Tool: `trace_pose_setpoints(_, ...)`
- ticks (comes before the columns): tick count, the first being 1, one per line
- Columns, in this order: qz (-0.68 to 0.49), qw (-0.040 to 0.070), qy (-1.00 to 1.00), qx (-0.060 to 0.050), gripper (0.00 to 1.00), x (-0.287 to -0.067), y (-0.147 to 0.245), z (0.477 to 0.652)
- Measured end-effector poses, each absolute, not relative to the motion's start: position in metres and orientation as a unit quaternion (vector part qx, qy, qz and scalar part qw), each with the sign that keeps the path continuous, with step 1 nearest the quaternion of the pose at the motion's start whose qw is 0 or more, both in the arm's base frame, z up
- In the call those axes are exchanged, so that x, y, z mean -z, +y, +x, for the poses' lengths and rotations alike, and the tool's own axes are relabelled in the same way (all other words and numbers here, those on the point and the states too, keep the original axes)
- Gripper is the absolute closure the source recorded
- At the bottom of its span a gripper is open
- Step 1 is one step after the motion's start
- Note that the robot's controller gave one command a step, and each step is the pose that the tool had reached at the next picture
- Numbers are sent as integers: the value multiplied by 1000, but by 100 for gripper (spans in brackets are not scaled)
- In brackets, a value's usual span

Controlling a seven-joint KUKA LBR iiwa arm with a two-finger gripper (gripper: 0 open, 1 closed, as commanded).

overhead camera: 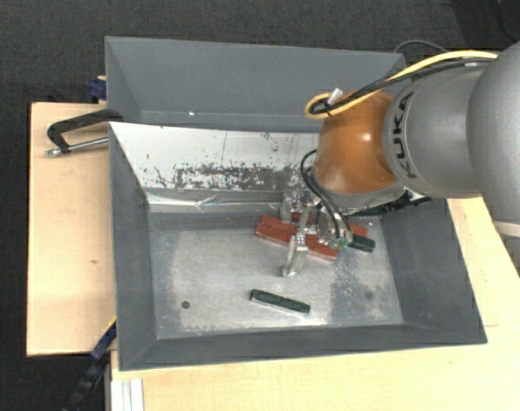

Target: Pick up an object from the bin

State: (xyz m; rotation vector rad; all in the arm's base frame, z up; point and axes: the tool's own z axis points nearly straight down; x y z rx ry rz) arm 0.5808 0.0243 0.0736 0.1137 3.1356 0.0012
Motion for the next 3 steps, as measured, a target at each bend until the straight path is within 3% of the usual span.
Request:
trace_pose_setpoints(1, 48, 1, 999, -1, 100, -71, 73, 576)
trace_pose_setpoints(2, 48, 1, 999, -1, 100, -71, 73, 576)
trace_pose_setpoints(3, 53, 6, 999, -2, 100, -245, 64, 562)
